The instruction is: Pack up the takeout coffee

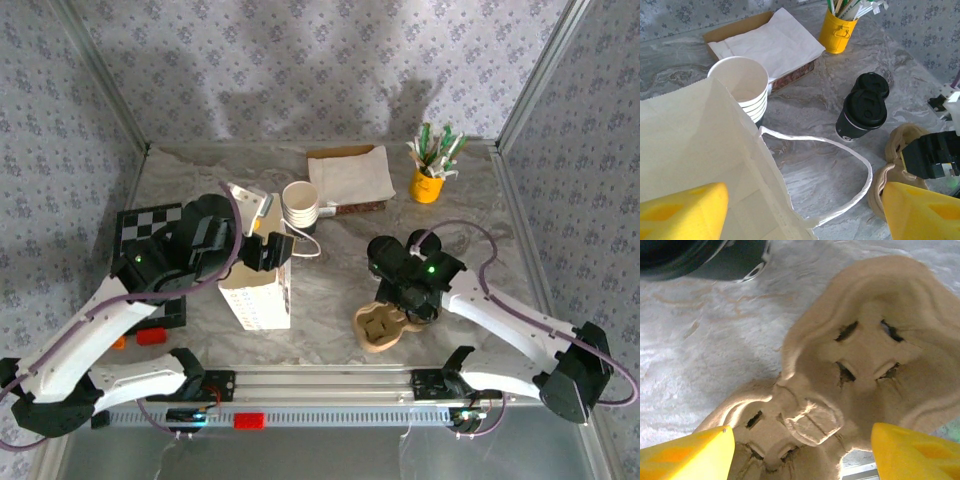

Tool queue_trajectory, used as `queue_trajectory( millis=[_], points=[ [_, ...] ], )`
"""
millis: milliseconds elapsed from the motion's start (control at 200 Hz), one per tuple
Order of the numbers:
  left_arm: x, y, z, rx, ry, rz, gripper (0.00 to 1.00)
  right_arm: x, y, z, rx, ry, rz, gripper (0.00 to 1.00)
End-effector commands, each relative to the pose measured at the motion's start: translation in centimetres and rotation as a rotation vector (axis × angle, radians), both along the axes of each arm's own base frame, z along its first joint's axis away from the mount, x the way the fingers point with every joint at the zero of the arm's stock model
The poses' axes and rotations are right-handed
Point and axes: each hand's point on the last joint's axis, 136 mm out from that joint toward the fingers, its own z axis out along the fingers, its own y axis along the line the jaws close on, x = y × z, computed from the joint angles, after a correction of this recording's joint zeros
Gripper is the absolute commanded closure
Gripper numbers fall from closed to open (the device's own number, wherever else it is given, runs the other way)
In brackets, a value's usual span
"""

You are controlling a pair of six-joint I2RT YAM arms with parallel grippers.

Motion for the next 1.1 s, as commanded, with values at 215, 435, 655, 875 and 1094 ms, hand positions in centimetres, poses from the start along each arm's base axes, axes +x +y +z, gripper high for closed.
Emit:
queue_trajectory(
  millis=[215, 435, 655, 875, 1094],
  points=[
    [-0.1, 0.5, 0.4, 0.006, -0.03, 0.005, 0.18, -1.3, -0.9, -0.3, 0.014, 0.059, -0.079, 0.31],
    [-0.2, 0.5, 0.7, -0.002, -0.037, 0.002, 0.18, -2.5, -1.0, -2.1, 0.029, 0.046, -0.303, 0.47],
    [-0.2, 0.9, 0.6, 0.009, -0.042, 0.008, 0.18, -1.8, -0.8, -2.1, 0.002, 0.004, -0.387, 0.43],
    [-0.2, 1.2, 0.5, 0.03, -0.053, 0.008, 0.17, -1.0, 0.0, -2.4, 0.025, -0.022, -0.445, 0.45],
    [-0.3, 1.3, 0.3, 0.042, -0.058, 0.005, 0.15, -1.3, -0.6, -2.8, -0.024, -0.003, -0.487, 0.47]
  ],
)
